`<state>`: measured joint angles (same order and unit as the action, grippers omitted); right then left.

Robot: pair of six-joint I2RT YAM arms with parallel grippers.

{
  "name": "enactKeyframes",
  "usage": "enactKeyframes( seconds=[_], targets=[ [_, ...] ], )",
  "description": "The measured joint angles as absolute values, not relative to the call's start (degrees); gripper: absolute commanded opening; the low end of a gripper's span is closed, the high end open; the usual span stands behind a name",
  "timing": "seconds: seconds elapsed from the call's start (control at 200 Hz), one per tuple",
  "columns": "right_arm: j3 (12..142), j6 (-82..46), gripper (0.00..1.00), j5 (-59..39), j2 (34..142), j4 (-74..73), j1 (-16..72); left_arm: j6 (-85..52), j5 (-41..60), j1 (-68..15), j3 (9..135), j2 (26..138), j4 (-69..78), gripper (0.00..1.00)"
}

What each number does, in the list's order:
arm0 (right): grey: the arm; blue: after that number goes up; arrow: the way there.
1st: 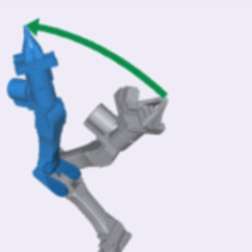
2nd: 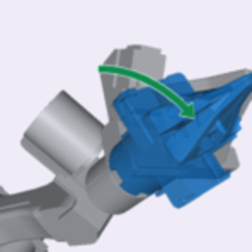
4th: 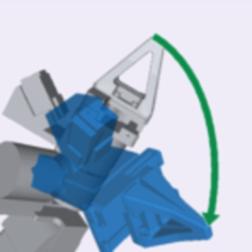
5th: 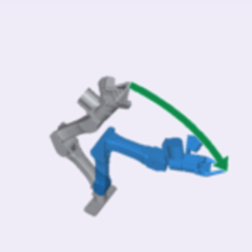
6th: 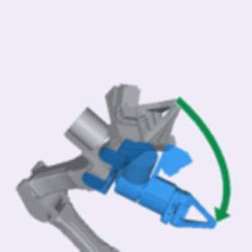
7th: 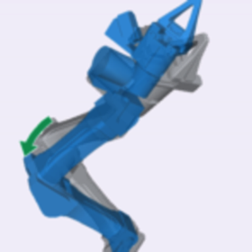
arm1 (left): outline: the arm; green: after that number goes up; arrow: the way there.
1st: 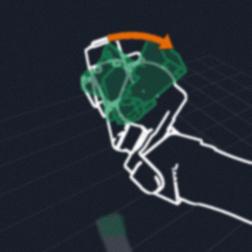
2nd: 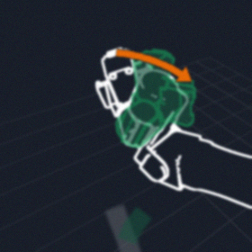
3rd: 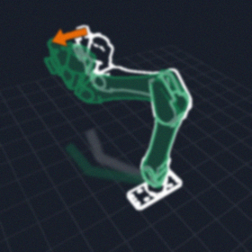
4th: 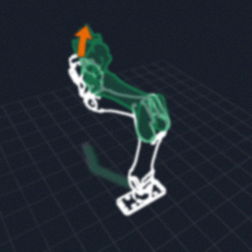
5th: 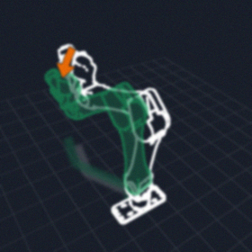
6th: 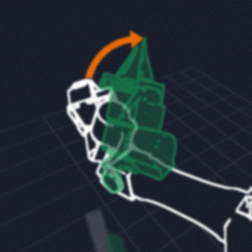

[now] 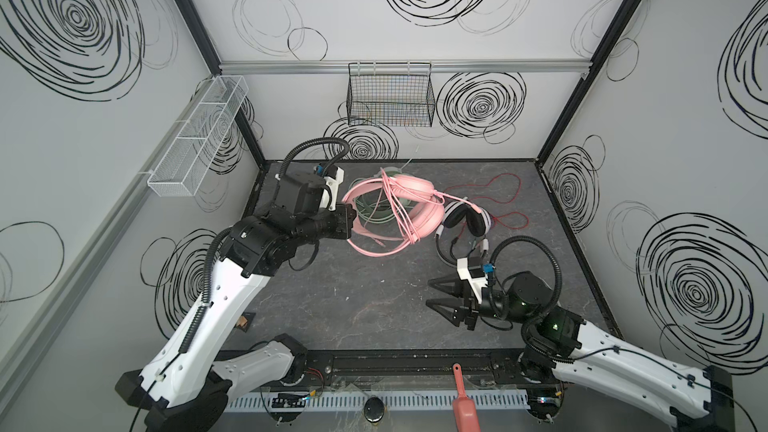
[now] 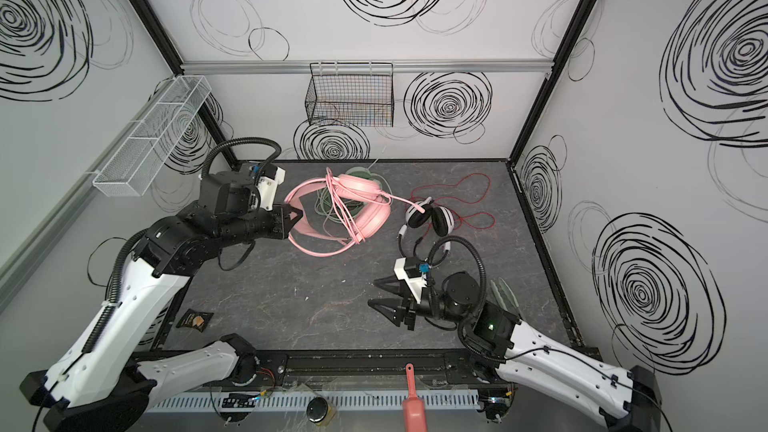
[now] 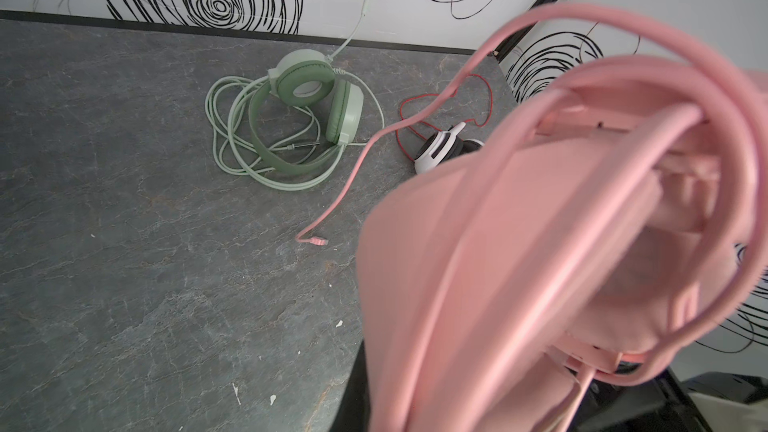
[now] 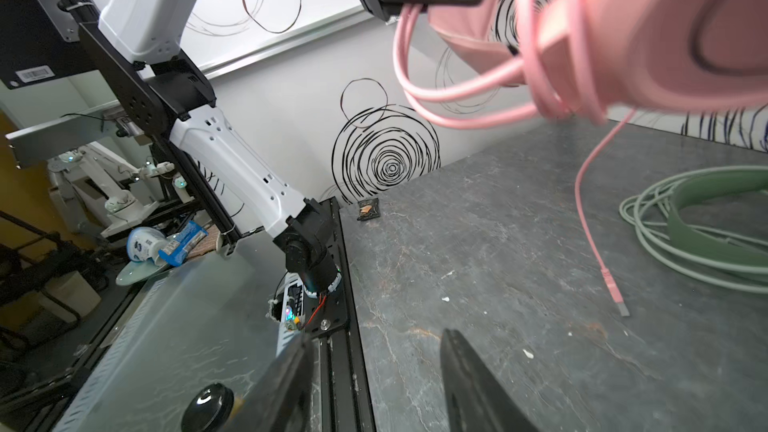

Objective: Wrap the headphones

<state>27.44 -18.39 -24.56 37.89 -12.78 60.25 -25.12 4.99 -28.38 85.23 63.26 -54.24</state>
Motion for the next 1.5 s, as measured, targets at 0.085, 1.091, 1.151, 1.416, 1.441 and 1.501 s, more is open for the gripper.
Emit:
enactKeyframes(
  seconds=[0.085, 1.091, 1.151, 1.416, 1.441, 1.501],
  targets=[
    [37.69, -19.29, 0.39, -19.46, 45.32, -9.85, 64.93, -25.52, 4.29, -28.34, 85.23, 63.26, -53.91, 0.0],
    [89.97, -30.79, 0.42, -9.23, 77.28, 30.85, 56.1, -26.15, 1.87, -28.32, 85.23, 63.18, -53.69, 0.0],
    [89.97, -30.74, 0.41, -10.39, 78.11, 31.64, 56.12, -26.15, 1.85, -28.32, 85.23, 63.18, -53.69, 0.0],
    [89.97, -30.83, 0.42, -13.76, 78.5, 32.32, 57.43, -26.15, 1.45, -28.32, 85.23, 63.18, -53.76, 0.0],
    [89.97, -30.85, 0.44, -13.69, 78.48, 32.36, 57.91, -26.15, 1.45, -28.32, 85.23, 63.18, -53.76, 0.0],
    [90.61, -30.87, 0.46, -12.12, 78.48, 33.26, 58.96, -26.15, 1.45, -28.32, 85.23, 63.18, -53.76, 0.0]
  ],
)
